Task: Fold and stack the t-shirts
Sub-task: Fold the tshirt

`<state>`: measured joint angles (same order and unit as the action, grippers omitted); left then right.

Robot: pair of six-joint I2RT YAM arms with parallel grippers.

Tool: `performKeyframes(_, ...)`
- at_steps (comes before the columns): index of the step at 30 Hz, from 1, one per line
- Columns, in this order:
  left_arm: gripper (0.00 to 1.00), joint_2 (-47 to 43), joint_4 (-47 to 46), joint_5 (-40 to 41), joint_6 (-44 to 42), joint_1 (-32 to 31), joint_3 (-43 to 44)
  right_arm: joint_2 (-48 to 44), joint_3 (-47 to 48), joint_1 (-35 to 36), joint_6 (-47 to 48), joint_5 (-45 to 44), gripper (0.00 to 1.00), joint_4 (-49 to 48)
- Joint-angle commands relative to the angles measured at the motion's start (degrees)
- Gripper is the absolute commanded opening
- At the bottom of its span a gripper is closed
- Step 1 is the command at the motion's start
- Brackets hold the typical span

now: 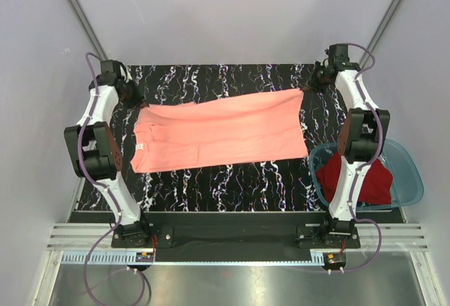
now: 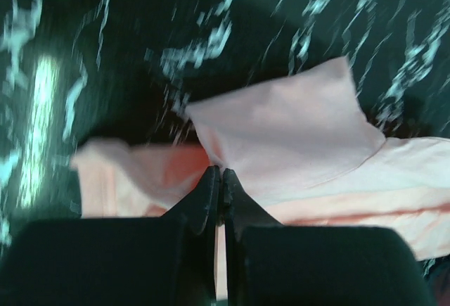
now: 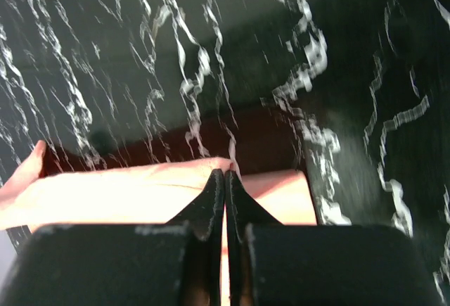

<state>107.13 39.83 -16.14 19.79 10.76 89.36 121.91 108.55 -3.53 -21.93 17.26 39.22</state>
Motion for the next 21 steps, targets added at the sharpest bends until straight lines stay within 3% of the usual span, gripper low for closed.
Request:
performKeyframes(1, 0.00, 4.83, -8.09, -3.81, 1.74, 0.05, 4.85, 4.47, 6.21, -0.16, -1.18, 1.29, 0.00, -4.68)
performKeyframes(8, 0.00, 12.39, -13.55, -6.71, 3.24, 0.05, 10.64, 12.90, 13.96, -0.16, -2.76, 4.36, 0.00, -8.11)
performKeyframes(13, 0.00, 15.30, -10.75, -6.54, 2.01, 0.05, 15.23, 16.78, 21.34, -0.16, -2.24, 4.72, 0.00, -2.84)
performKeyframes(18, 0.00, 11.00, -7.59, -4.96, 1.39, -0.13, 12.16, 12.75, 17.24, -0.16, -0.48, 3.05, 0.00, 1.99)
performKeyframes(21, 0.00, 6.35, -6.96, -3.47, 0.78, -0.22, 5.75, 8.97, 12.32, -0.16, -0.04, 2.00, 0.00, 3.92)
